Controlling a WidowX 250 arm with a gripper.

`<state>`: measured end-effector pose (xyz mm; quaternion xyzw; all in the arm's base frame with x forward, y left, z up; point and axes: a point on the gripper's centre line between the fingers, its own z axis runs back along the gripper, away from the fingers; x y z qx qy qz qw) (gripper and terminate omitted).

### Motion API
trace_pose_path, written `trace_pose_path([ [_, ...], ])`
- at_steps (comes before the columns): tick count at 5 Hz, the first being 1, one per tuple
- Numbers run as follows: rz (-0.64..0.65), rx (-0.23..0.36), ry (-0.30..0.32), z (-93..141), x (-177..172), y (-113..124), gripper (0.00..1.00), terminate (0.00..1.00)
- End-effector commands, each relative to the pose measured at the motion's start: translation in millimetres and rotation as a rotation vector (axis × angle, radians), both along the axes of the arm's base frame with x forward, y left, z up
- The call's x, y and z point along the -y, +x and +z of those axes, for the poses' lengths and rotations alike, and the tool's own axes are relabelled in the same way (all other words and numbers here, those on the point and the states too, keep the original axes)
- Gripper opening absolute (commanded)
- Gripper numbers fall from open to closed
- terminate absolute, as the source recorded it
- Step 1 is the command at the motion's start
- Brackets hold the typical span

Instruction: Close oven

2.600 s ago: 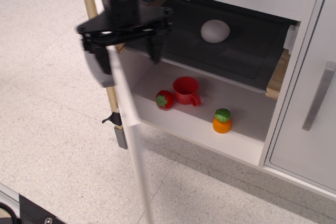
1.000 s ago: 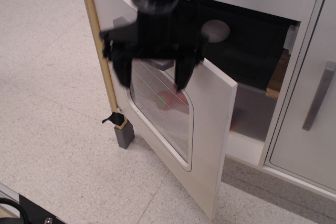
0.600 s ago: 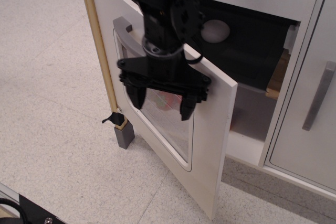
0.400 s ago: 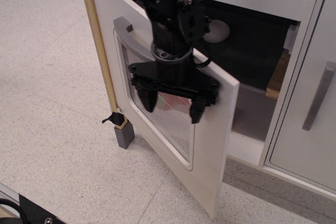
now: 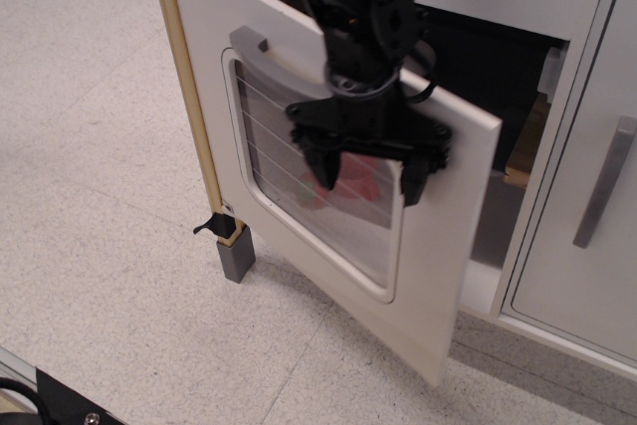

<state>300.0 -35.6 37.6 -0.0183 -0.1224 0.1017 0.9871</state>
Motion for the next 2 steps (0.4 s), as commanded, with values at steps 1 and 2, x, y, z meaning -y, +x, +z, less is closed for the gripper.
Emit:
trace_pose_path([
  [1,0.016,0.112,0.003,11.3,3.9,48.6,1.00,0.00],
  [2,0.016,0.140,0.011,12.1,6.1,58.1,1.00,0.00],
])
